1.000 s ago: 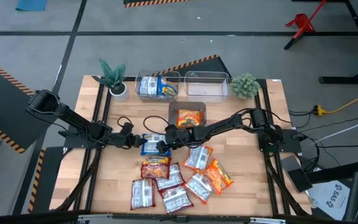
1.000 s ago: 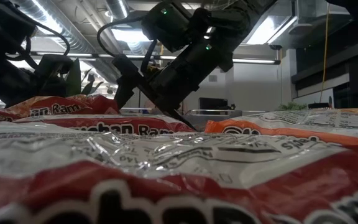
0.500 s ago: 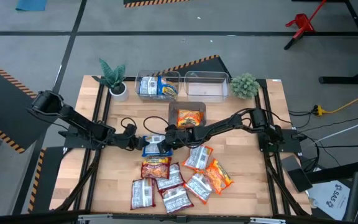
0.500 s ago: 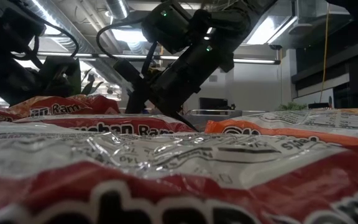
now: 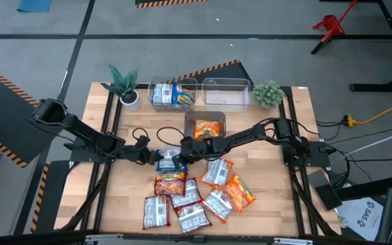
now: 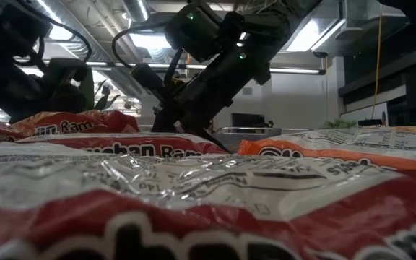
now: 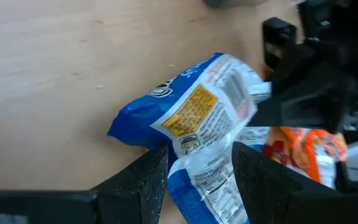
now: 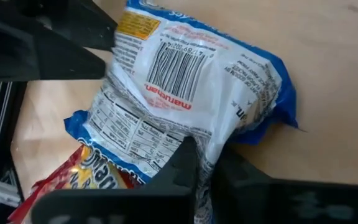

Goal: Sort Maruchan noodles
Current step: Put the blue noodle pack into the left transparent bin

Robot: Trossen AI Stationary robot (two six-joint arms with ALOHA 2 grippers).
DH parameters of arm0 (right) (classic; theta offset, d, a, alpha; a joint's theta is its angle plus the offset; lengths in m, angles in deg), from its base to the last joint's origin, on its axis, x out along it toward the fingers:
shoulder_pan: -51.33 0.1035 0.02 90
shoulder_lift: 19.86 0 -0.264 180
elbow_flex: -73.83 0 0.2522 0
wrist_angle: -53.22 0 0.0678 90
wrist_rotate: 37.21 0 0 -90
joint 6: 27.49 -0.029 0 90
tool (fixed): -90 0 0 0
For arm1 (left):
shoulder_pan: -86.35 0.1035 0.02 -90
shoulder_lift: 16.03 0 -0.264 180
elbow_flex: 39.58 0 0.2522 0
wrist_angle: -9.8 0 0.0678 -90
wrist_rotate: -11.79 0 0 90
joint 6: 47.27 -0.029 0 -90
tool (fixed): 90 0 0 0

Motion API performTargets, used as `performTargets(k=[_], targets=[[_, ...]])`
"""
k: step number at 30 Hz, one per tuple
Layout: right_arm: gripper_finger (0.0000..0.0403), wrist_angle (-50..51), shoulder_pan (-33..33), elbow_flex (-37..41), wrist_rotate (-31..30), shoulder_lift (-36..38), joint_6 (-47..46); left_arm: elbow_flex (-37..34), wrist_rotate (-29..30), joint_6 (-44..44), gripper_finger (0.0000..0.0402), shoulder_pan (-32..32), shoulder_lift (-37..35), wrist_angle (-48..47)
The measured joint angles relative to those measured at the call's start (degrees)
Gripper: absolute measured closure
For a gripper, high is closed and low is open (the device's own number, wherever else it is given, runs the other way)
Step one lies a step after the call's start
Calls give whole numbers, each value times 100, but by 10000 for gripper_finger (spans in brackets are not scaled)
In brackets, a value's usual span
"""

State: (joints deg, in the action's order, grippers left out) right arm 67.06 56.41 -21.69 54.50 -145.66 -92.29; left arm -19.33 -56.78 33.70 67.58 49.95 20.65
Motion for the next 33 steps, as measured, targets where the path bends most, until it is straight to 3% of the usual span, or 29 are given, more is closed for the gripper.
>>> performTargets(k=[9,20,26,33], targets=[[401,114,-160,0,84,437,102,0,-31,-58,230,-2,-730,-152],[402,479,-961,-9,139,1290,690,7,110,-59,230,0,-1681,-910],[402,343,-1526,-21,259,1497,983,11,406,-60,230,0,-1912,-964],[403,309,-2128,-737,378,1421,1501,11,539,-56,230,0,-1917,-1025]])
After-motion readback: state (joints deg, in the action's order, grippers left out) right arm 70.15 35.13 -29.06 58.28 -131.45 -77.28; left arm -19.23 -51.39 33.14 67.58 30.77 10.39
